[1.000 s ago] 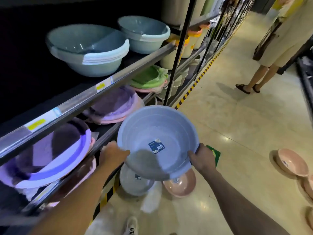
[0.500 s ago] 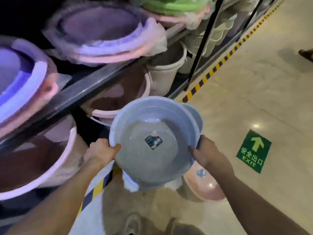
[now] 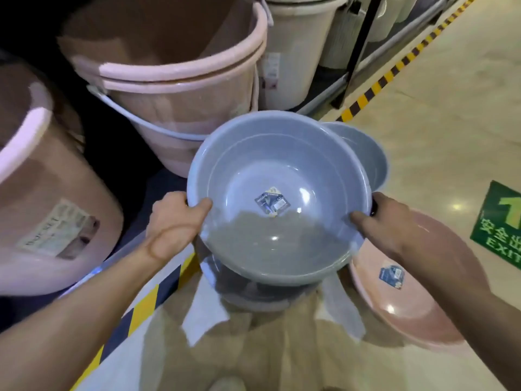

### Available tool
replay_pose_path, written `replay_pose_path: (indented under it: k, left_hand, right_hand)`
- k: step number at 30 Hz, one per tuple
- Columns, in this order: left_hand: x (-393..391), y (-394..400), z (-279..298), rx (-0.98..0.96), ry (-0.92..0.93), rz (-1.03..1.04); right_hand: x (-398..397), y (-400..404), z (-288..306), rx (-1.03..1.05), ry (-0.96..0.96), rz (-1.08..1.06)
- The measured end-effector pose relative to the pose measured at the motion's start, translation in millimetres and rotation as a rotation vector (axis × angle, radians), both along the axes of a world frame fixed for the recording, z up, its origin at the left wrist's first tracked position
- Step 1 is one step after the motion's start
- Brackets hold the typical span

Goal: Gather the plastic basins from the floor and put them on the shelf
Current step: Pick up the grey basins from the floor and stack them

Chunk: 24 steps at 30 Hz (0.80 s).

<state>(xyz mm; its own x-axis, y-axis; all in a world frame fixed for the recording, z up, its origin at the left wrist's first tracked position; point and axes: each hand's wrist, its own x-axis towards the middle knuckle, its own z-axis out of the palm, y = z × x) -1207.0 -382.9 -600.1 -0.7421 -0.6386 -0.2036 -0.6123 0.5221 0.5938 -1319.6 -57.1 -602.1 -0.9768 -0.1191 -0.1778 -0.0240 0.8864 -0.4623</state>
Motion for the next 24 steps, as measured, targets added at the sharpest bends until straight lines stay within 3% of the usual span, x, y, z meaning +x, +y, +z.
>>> replay_pose_path:
  k: [11, 18, 24]
  left_hand:
    - [20, 5, -69, 0.017, 0.072, 0.005]
    - [22, -6, -95, -0.013, -0.038, -0.014]
    - [30, -13, -110, -0.135, -0.205, -0.056]
  right_hand:
    - [20, 6, -39, 0.018, 0.072, 0.056]
    - [14, -2, -76, -0.061, 0.113, 0.042]
    - [13, -7, -101, 0.011, 0.067, 0.046]
